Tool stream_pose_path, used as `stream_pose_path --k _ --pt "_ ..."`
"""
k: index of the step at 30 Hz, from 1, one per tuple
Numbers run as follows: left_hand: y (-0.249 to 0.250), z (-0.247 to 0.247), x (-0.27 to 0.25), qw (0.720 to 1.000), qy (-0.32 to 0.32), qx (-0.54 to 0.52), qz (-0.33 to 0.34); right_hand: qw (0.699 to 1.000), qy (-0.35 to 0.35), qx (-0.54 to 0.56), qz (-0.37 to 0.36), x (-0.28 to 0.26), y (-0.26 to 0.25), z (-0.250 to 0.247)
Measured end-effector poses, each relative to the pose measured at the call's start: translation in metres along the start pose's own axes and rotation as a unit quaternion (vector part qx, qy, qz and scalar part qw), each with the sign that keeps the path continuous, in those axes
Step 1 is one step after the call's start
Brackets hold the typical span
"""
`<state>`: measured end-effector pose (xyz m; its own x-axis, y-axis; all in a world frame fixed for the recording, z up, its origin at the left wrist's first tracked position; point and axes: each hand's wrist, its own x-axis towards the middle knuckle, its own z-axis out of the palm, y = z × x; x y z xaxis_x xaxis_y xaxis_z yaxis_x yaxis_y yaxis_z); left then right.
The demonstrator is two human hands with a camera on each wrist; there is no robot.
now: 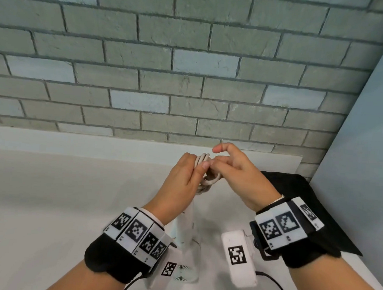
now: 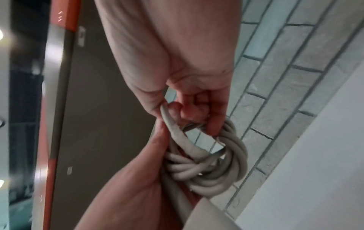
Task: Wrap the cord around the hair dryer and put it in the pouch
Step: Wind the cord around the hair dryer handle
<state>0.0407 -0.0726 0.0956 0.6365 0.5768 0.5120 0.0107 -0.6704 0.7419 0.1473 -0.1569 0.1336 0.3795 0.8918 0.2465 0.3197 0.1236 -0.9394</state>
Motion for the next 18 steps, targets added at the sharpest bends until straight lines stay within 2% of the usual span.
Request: stream_pose_path --k 3,5,7,9,11,16,18 --pt "-0.004 -0.001 0.001 0.999 0.027 -0.016 -0.012 0.998 -0.035 0.055 -0.004 -0.005 0.006 -0.004" --pt "-0.007 -0.002 0.003 0.998 0.043 -0.029 -0.03 0.999 -0.037 -0.002 -0.026 -0.01 0.012 -0.001" --pt "-0.009 -0.002 0.004 0.998 0.042 -0.031 -0.036 0.992 0.006 -0.1 -0.077 -0.013 0.02 0.005" --pt "-0.01 -0.002 0.004 0.998 0.046 -0.028 -0.031 0.98 0.059 -0.145 -0.123 -0.014 0.024 0.009" --pt "-0.009 -0.002 0.003 0.998 0.05 -0.011 -0.02 0.976 0.09 -0.14 -0.14 -0.014 0.023 0.009" --pt "-0.003 0.0 0.002 0.998 0.052 0.022 -0.014 0.968 0.112 -0.166 -0.152 -0.01 0.019 0.009" --pt "-0.001 0.001 0.002 0.997 0.055 0.044 -0.012 0.971 0.139 -0.133 -0.144 -0.007 0.02 0.011"
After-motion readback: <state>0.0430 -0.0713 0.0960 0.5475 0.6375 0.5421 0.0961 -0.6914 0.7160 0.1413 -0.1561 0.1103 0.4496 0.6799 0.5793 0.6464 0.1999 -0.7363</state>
